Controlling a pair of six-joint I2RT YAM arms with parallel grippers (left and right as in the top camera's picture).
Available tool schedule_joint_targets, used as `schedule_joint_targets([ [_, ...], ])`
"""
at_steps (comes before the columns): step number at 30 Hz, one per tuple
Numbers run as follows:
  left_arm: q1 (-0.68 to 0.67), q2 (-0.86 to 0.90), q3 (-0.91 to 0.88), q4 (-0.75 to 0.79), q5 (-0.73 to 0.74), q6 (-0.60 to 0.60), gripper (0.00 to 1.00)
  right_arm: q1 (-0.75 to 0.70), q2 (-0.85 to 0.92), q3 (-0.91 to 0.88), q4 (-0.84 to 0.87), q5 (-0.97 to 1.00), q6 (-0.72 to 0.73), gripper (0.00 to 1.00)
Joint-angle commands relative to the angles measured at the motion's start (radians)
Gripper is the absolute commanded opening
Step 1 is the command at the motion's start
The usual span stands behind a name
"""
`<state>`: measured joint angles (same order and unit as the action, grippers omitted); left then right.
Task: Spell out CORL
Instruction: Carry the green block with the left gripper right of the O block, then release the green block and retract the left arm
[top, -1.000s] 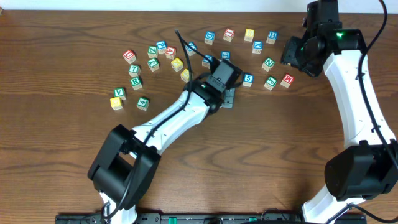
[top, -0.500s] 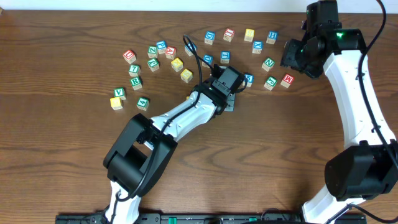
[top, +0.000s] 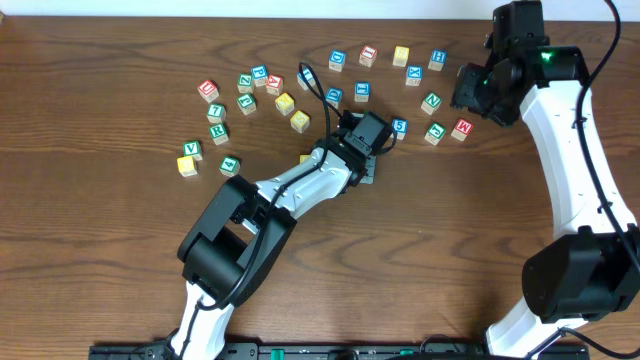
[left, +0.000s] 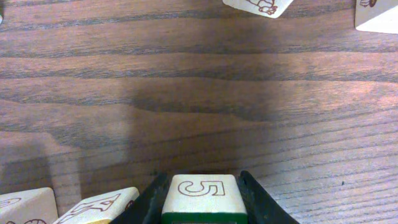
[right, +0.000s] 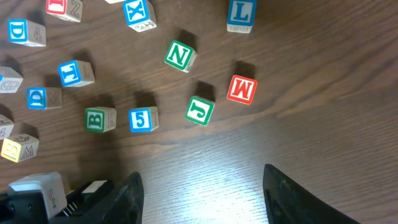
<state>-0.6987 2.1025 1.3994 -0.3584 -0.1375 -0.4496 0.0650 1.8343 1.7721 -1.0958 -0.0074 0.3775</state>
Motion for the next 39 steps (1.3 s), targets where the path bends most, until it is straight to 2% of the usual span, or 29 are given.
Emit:
schedule_joint_targets([
  [1,0.0,0.009,-0.002,0.0,-0.018,-0.009,0.38,0.0,-0.005,0.012,0.0,0.002,-0.016,0.56],
  [4,0.0,0.009,-0.002,0.0,-0.017,-0.009,0.42,0.0,-0.005,0.012,0.0,0.002,-0.016,0.57],
  [12,0.0,0.007,0.007,0.003,-0.016,-0.008,0.43,0.001,-0.005,0.012,-0.001,0.002,-0.016,0.57],
  [17,0.0,-0.051,0.047,-0.052,-0.003,0.005,0.43,0.0,-0.005,0.012,0.0,0.002,-0.017,0.57],
  [20,0.005,-0.177,0.064,-0.067,-0.006,0.064,0.44,0.0,-0.005,0.012,0.005,0.002,-0.016,0.57],
  [26,0.04,-0.339,0.064,-0.124,-0.005,0.063,0.43,0.0,-0.005,0.012,0.003,0.002,-0.016,0.57],
  [32,0.098,-0.512,0.064,-0.274,-0.006,0.064,0.44,0.0,-0.005,0.012,0.023,0.001,-0.016,0.59],
  [39,0.24,-0.668,0.064,-0.451,-0.006,0.075,0.44,0.0,-0.004,0.012,0.04,0.002,-0.017,0.62],
])
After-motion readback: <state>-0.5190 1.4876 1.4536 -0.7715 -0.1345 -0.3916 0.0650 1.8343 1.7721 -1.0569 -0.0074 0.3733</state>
